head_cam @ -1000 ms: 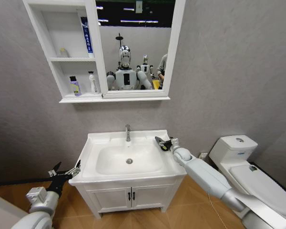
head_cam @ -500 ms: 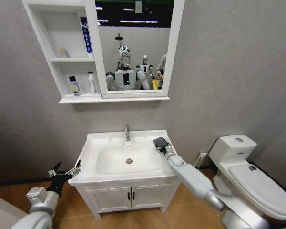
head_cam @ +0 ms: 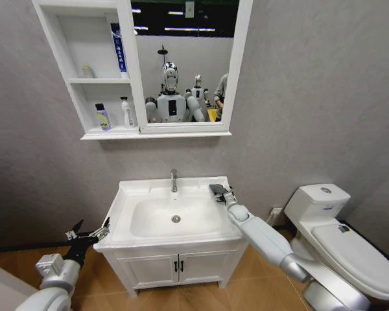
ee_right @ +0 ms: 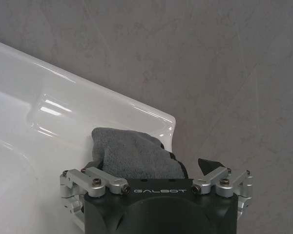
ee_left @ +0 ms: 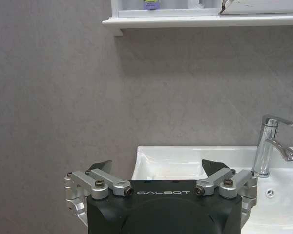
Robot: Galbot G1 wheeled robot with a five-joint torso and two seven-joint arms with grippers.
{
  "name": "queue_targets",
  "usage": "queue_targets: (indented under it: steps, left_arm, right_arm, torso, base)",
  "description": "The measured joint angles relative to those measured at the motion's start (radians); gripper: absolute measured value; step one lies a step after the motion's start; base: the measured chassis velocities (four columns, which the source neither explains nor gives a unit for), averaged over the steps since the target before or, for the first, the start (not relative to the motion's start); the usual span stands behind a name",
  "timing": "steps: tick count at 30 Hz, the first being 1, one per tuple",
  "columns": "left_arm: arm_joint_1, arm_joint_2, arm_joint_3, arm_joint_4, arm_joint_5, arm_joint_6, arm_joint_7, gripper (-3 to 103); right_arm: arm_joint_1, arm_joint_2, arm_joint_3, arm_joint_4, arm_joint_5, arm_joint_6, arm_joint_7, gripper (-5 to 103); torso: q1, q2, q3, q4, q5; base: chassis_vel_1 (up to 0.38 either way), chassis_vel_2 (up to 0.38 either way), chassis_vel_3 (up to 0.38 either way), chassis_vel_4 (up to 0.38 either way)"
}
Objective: Move facial cleanser and shampoo from washbasin to cabinet, then wipe washbasin with towel.
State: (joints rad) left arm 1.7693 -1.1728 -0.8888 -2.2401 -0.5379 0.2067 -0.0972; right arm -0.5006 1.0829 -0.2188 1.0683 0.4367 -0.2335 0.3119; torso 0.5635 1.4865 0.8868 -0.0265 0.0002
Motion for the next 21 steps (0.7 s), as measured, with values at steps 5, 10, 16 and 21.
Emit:
queue_targets:
  steps: [5,10,16,21]
  left_arm:
    - [0.0,0.0,0.0,0.0,0.0,0.0,0.0,100]
    - [0.0,0.0,0.0,0.0,0.0,0.0,0.0,100]
    - [0.0,0.0,0.0,0.0,0.0,0.0,0.0,100]
    - [0.0,0.0,0.0,0.0,0.0,0.0,0.0,100]
  right_arm:
    - [0.003,0.021,-0.005,-0.038,0.003,0.034,-0.016,100]
    - [0.017,0.06,-0.004,-0.095,-0.123,0.11,-0.039,100]
    - [0.013,0.047,0.023,-0.115,-0.406,0.203,-0.073,100]
    - [0.004,0.033,0.047,-0.108,-0.492,0.261,-0.075,100]
  torso:
    - [0.0,0.0,0.0,-0.0002,-0.0002]
    - [0.0,0.0,0.0,0.0003,-0.0002]
    - [0.0,0.0,0.0,0.0001,-0.0004]
    - [0.0,0.0,0.0,-0.0006,-0.0004]
  base:
    - [0.0,0.0,0.0,0.0]
    - [0.0,0.0,0.0,0.0]
    - [0.0,0.0,0.0,0.0]
    - [0.0,0.0,0.0,0.0]
